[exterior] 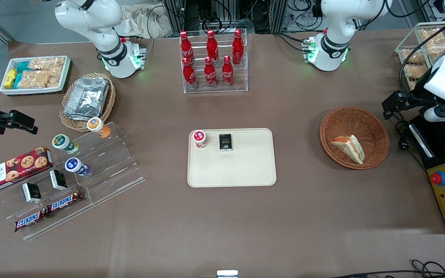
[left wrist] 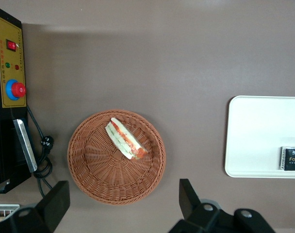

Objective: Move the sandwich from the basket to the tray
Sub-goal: 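Move the left gripper toward the sandwich in the wicker basket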

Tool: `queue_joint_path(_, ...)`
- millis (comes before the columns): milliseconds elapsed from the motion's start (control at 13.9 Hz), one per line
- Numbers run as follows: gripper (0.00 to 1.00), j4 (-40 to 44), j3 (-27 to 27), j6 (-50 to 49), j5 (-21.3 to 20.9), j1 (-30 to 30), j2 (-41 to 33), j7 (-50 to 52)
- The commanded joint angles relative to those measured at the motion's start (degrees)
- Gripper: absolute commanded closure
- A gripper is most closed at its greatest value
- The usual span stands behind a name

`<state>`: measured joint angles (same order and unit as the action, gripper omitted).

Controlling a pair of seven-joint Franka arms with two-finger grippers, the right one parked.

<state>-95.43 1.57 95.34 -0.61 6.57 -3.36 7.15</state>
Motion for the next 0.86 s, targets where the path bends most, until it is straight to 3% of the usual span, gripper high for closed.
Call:
queue_joint_path(0,0.0,2.1,0.0,-2.9,0.0,-0.4,1.4,-0.7)
queue_joint_path(216,0.0,1.3,1.7,-4.4,0.0,-1.1,1.6,2.7)
queue_joint_path(432,0.0,-7.5,3.3,-1.9,1.0,-1.2,-0.7,9.0)
queue_joint_path(793,0.0,-30.0,6.5,17.9,1.2,-2.0,-6.7,16.7)
